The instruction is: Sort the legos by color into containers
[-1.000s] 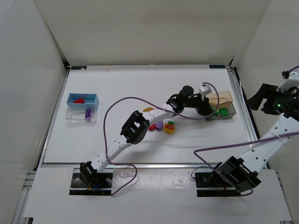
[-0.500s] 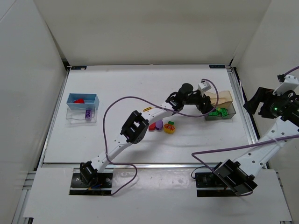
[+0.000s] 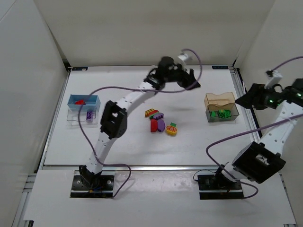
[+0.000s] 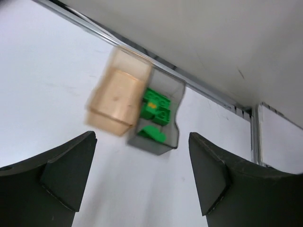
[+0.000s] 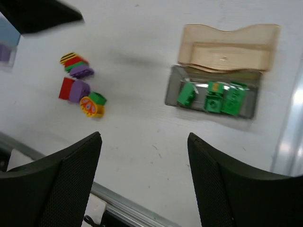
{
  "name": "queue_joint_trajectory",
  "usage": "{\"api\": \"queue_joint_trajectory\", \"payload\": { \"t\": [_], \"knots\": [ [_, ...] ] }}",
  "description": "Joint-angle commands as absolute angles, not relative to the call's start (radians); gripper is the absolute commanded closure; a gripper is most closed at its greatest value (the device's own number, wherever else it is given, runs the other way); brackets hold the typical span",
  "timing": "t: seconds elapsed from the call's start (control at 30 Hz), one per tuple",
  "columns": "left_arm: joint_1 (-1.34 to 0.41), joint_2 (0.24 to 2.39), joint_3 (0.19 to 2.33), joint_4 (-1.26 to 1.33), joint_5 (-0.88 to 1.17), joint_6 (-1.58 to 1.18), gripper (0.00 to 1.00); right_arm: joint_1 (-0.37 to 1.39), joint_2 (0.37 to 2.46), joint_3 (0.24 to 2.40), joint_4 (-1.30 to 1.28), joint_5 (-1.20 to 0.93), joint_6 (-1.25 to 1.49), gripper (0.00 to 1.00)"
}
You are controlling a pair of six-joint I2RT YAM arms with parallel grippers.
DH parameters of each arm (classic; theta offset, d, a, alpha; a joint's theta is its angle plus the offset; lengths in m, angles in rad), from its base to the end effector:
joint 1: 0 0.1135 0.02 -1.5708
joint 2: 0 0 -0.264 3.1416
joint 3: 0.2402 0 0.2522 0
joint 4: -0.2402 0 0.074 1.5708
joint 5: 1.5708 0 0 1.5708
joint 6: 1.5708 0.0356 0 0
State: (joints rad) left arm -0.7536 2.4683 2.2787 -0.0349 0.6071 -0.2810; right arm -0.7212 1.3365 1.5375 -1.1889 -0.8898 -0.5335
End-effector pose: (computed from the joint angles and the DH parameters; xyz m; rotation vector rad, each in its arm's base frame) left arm 0.4083 -0.4109 0.2679 0.8996 1.7234 -1.2573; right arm 0.1984 -0.1376 0.3975 -0.1040 2.1551 0.4483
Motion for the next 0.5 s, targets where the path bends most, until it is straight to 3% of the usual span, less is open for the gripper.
{"api": "queue_joint_trajectory", "payload": {
  "t": [0.0,0.2,0.47],
  "knots": [
    [-0.631,2.179,2.186,-0.167,0.572,-0.229,0.10,-0.529,1.356,1.490,-1.077,-0.939,-0.508,0.23],
    [-0.433,1.988,2.099,-0.430,0.586,-0.193,0.08,-0.056,1.376,1.413,-0.940,-0.793,-0.673,0.24],
    [-0.236,1.775,1.853,-0.535,0.737,-0.138,0.09,0.164,1.642,1.501,-1.141,-0.850,-1.479,0.27]
  ]
}}
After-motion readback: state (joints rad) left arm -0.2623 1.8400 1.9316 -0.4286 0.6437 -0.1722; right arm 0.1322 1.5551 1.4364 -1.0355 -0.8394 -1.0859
